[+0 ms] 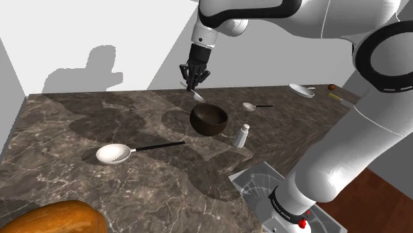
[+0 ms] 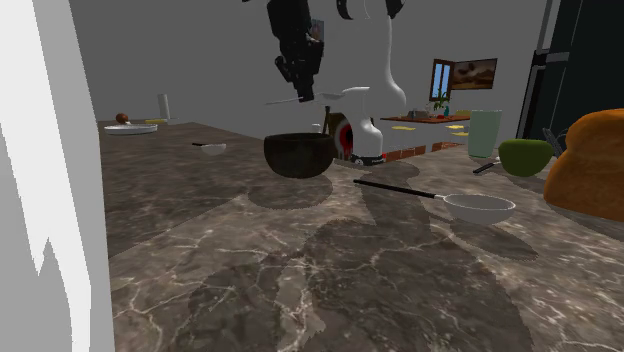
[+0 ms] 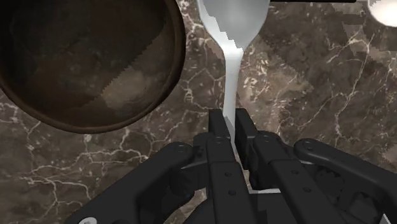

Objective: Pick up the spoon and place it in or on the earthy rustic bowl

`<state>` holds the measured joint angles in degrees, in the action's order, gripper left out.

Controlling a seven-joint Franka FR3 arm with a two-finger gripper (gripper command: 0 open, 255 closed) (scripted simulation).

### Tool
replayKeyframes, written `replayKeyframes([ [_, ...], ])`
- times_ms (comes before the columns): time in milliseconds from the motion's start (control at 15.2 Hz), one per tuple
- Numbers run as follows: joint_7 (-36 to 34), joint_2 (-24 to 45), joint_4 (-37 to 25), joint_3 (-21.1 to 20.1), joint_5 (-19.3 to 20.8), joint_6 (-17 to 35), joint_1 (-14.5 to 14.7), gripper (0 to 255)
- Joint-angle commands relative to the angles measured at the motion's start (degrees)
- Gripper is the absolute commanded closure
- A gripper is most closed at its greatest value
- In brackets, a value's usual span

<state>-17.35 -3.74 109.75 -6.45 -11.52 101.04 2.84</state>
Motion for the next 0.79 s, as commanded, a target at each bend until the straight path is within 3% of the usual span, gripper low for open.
replayKeyframes([
  [0,2.47,-2.88,3.34,1.25,-0.02,-0.01,-1.08,255],
  [396,9.04,-11.04,11.33,5.28,1.06,-1.41,-4.02,255],
  [726,9.63,-10.54,14.68,5.20,0.89,2.40,-3.96,255],
])
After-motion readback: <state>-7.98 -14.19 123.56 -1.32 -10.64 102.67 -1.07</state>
